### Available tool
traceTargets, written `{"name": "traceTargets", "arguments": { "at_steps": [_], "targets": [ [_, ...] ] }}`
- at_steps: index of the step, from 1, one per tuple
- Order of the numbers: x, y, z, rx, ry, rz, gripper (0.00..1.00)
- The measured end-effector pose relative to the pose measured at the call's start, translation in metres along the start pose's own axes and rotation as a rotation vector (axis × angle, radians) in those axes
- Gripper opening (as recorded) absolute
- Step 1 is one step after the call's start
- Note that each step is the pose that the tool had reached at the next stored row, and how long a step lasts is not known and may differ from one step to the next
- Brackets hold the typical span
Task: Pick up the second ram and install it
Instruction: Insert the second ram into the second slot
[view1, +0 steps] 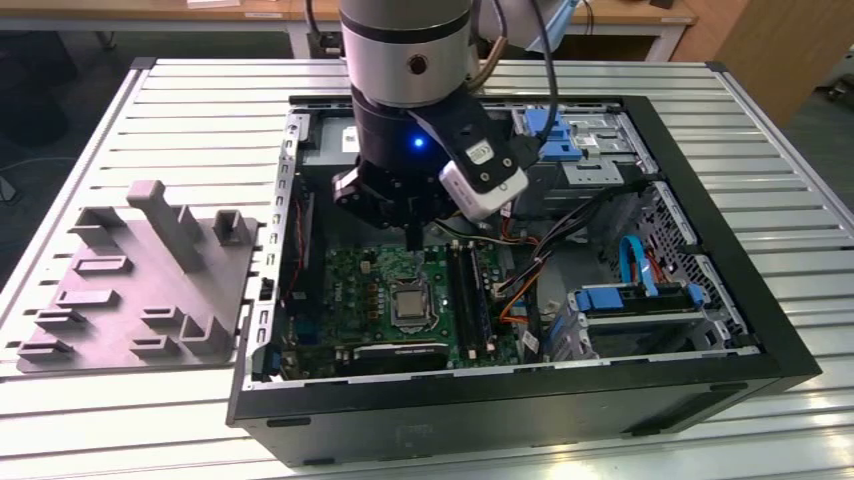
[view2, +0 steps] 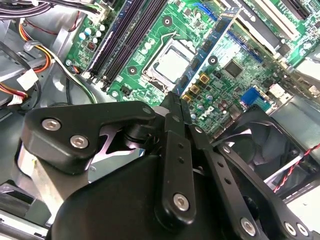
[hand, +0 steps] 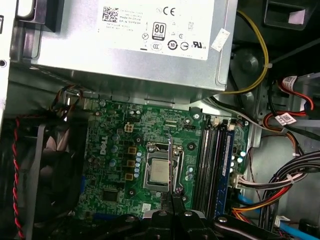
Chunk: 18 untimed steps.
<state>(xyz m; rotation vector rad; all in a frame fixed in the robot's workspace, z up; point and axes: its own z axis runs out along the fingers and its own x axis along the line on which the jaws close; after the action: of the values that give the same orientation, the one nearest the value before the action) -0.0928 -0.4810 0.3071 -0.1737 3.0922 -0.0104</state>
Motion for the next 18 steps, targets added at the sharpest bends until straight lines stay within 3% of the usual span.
{"name": "traceTargets", "arguments": {
  "at_steps": [18],
  "targets": [
    [-0.0202,0.0002,0.0071,0.0023,0.0005,0.05,0.11]
  ]
}}
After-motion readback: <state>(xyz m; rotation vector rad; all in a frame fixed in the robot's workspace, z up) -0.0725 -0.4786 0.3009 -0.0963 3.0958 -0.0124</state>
